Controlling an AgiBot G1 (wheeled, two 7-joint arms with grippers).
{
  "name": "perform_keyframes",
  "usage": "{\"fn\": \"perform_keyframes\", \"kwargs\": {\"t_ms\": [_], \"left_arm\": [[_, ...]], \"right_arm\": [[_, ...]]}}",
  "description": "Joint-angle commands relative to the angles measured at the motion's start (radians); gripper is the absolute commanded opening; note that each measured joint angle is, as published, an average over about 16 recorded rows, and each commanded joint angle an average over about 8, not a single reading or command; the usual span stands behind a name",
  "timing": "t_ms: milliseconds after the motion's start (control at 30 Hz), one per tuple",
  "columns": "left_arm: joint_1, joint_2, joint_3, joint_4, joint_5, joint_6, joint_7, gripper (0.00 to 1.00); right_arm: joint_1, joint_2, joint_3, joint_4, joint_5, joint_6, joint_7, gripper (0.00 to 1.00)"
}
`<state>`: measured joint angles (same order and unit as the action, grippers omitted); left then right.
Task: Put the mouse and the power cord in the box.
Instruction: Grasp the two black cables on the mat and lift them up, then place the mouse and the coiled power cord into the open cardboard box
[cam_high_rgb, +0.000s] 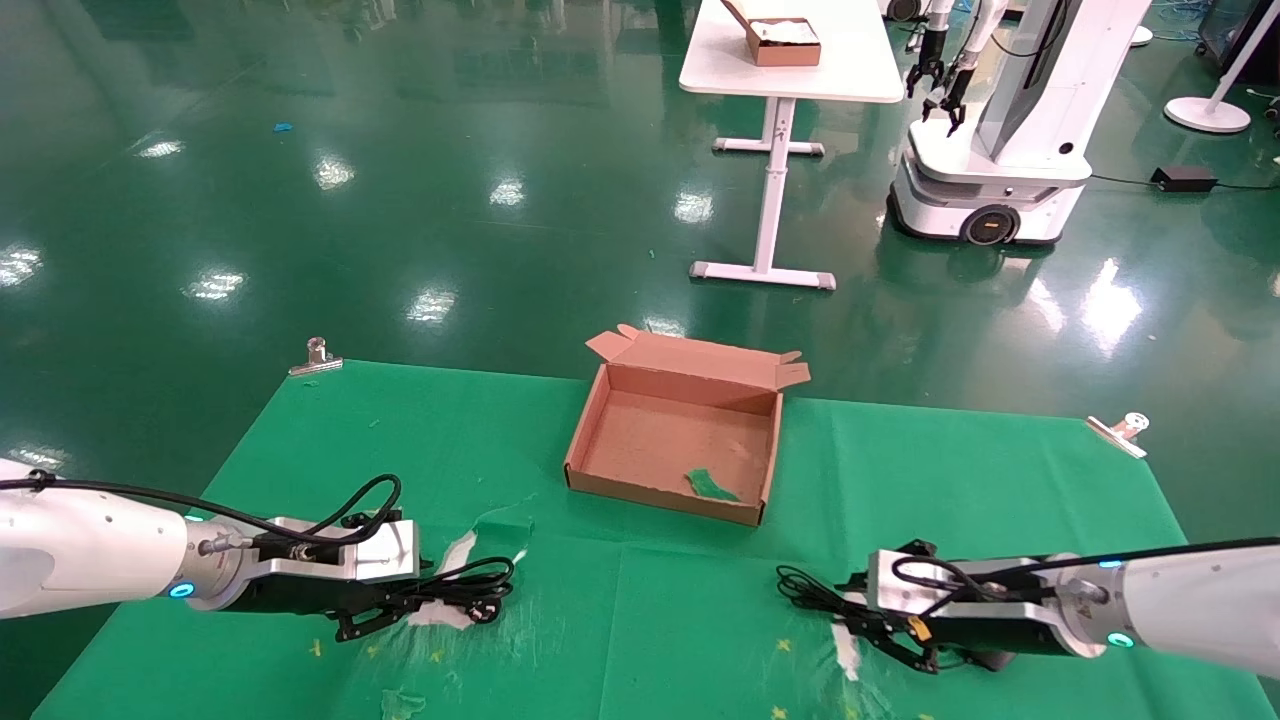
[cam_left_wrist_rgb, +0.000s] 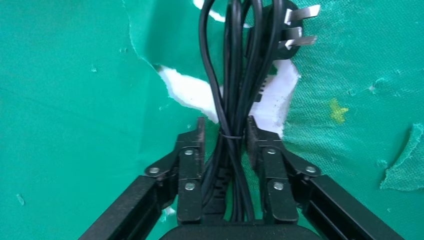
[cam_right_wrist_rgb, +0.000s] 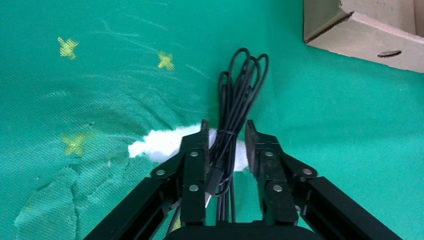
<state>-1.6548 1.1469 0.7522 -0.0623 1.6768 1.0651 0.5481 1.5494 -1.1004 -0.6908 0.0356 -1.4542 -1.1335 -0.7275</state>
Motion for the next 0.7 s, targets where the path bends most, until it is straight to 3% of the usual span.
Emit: {"fn": "perform_keyframes", "kwargs": {"t_ms": [33,700], "left_arm": [[0.0,0.0,0.0,0.0,0.0,0.0,0.0,0.0],[-0.019,-0.03,-0.012,0.002,-0.018,0.033,-0.008,0.0]], "right_arm": [[0.0,0.0,0.0,0.0,0.0,0.0,0.0,0.0],[0.001,0.01,0.019,0.002,0.028,-0.022,0.008,0.0]]}}
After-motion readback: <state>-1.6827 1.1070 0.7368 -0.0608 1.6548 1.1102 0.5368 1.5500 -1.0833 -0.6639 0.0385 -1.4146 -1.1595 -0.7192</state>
